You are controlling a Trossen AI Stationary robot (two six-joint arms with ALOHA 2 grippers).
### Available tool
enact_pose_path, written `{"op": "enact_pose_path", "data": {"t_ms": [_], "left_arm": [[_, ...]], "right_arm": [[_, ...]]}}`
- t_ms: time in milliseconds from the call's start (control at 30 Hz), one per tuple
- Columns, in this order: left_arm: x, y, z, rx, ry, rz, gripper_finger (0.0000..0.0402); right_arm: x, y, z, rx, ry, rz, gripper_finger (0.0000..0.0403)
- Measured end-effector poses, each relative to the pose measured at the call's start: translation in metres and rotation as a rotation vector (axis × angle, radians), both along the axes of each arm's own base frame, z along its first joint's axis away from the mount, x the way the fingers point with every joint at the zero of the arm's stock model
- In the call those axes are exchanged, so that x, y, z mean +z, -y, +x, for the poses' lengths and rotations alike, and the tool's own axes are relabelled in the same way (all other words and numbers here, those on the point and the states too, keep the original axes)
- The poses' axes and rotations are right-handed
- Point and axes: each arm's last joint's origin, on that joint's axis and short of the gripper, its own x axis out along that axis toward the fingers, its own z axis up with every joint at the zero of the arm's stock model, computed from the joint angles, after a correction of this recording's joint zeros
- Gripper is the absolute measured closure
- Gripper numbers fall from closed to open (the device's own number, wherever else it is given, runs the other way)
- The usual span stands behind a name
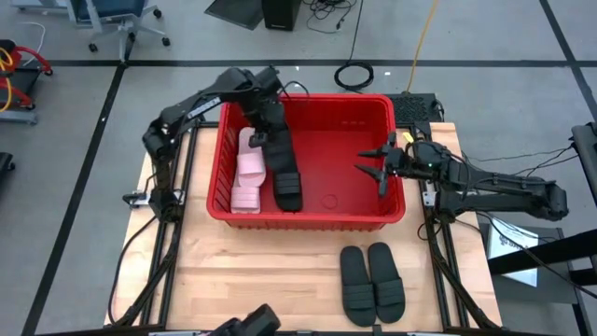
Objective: Pick and place slides into bin
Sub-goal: Put the black slide into the red bin
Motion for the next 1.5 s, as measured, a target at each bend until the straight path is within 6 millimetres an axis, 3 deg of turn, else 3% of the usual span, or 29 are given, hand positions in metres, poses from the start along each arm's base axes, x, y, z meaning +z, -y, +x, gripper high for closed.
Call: {"op": "enact_pose_path", "data": {"t_ms": [400, 733, 1367, 1500], "left_arm": [[-0.036, 0.002, 0.024, -0.052, -0.064, -0.081, 0.0371], [-0.038, 0.026, 0.034, -0.144, -0.093, -0.128, 0.0371], [-0.038, 0.024, 0.036, -0.052, -0.119, -0.113, 0.037], [-0.039, 0.027, 0.037, -0.052, -0.128, -0.127, 0.0353]], "right_arm": [[-0.003, 0.0, 0.0, 0.001, -0.033, -0.005, 0.0252], [-0.003, 0.0, 0.0, 0.001, -0.036, -0.004, 0.0252], [-0.002, 0.0, 0.0, 0.002, -0.024, -0.008, 0.0252], [-0.002, 0.0, 0.0, 0.002, -0.022, -0.008, 0.0252]]}}
